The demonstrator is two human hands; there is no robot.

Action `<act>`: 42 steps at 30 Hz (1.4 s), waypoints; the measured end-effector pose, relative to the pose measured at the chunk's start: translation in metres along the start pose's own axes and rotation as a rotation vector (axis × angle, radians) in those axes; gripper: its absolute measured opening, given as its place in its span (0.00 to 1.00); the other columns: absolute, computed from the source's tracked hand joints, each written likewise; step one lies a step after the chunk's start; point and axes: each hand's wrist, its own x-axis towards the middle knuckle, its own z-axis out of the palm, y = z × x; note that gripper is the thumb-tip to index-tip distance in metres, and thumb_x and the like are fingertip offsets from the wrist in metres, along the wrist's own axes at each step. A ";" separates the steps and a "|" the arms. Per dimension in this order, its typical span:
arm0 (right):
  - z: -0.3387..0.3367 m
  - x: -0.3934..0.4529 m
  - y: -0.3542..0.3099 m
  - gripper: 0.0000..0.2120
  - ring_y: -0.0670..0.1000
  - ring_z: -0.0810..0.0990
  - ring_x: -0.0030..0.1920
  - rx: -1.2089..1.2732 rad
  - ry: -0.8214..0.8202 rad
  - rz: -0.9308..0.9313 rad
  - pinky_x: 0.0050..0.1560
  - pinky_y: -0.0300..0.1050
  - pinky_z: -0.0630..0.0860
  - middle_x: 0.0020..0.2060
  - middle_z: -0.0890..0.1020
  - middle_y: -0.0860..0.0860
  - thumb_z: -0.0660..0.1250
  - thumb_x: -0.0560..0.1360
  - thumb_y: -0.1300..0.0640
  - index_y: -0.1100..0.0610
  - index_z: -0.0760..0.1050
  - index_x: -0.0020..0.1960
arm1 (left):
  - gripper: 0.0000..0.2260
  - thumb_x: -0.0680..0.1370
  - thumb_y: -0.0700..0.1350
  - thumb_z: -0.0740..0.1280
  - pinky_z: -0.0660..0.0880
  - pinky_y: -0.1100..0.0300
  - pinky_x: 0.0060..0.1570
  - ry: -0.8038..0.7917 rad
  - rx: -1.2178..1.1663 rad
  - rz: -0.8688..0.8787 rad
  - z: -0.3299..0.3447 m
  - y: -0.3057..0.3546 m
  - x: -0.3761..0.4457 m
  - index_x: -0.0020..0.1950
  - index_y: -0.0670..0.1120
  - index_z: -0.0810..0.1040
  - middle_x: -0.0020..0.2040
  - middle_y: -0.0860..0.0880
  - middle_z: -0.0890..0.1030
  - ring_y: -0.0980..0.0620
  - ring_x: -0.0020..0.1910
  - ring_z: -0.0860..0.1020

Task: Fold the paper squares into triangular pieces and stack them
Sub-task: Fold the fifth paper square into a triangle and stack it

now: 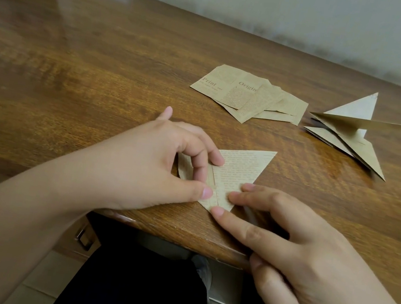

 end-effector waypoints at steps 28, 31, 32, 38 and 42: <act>0.007 -0.005 -0.006 0.21 0.50 0.74 0.61 -0.075 -0.033 0.076 0.68 0.42 0.59 0.56 0.77 0.48 0.54 0.76 0.50 0.48 0.74 0.66 | 0.08 0.76 0.43 0.66 0.48 0.61 0.73 -0.119 0.084 0.055 -0.006 0.003 -0.006 0.46 0.57 0.75 0.58 0.67 0.74 0.73 0.62 0.65; 0.008 -0.007 -0.012 0.21 0.55 0.74 0.64 -0.178 -0.035 0.083 0.68 0.50 0.60 0.57 0.78 0.49 0.55 0.75 0.48 0.47 0.74 0.66 | 0.04 0.76 0.47 0.64 0.41 0.59 0.73 -0.009 0.163 0.015 0.008 0.008 -0.022 0.46 0.57 0.73 0.58 0.67 0.71 0.71 0.63 0.63; 0.007 -0.009 -0.011 0.21 0.55 0.73 0.66 -0.194 -0.044 0.083 0.68 0.51 0.61 0.58 0.78 0.48 0.55 0.75 0.48 0.47 0.74 0.66 | 0.03 0.77 0.49 0.63 0.40 0.58 0.73 0.047 0.183 0.017 0.013 0.010 -0.028 0.46 0.58 0.73 0.58 0.66 0.71 0.70 0.62 0.64; -0.003 -0.010 -0.010 0.20 0.49 0.73 0.63 -0.123 -0.078 0.068 0.64 0.43 0.65 0.59 0.78 0.48 0.57 0.75 0.51 0.52 0.77 0.64 | 0.13 0.77 0.52 0.59 0.58 0.50 0.69 0.143 0.302 0.226 0.024 0.008 -0.055 0.51 0.51 0.82 0.50 0.57 0.78 0.59 0.53 0.76; 0.000 -0.007 -0.017 0.19 0.49 0.77 0.53 -0.111 -0.070 0.068 0.56 0.41 0.71 0.54 0.79 0.48 0.57 0.75 0.52 0.53 0.77 0.62 | 0.16 0.77 0.53 0.59 0.64 0.51 0.65 0.125 0.366 0.258 0.028 0.008 -0.061 0.54 0.48 0.82 0.53 0.53 0.80 0.54 0.54 0.79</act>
